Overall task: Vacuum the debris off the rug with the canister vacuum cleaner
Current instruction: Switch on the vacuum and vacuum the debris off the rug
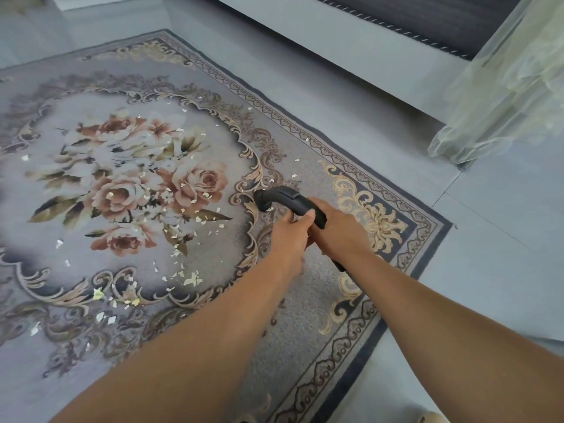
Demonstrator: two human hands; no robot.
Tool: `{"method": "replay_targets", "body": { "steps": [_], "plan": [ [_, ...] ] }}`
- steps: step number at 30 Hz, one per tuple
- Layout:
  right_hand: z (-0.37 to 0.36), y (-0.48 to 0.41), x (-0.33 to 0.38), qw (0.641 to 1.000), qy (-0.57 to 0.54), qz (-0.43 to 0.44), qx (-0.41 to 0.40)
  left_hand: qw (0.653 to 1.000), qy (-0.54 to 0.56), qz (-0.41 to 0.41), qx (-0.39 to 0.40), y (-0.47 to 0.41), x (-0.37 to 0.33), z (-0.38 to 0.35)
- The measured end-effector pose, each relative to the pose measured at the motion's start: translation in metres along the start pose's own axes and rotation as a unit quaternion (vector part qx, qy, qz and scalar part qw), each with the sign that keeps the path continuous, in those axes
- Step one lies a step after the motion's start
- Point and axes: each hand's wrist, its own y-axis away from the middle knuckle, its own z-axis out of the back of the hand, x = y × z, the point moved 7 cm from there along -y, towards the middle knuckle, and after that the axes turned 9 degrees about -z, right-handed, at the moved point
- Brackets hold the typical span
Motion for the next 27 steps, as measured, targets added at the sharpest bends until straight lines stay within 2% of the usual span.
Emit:
{"method": "replay_targets", "body": {
  "steps": [10, 17, 27],
  "plan": [
    [0.007, -0.023, 0.022, 1.000, 0.016, -0.010, -0.016, 0.999, 0.041, -0.025, -0.005, -0.021, -0.020, 0.004],
    [0.015, -0.043, 0.022, 0.999, 0.002, -0.031, -0.012, 0.998, -0.025, -0.034, -0.056, -0.042, -0.032, -0.016],
    [0.020, -0.028, -0.018, 1.000, -0.005, 0.002, 0.007, 0.997, -0.064, -0.011, -0.038, -0.020, -0.007, -0.033]
  ]
}}
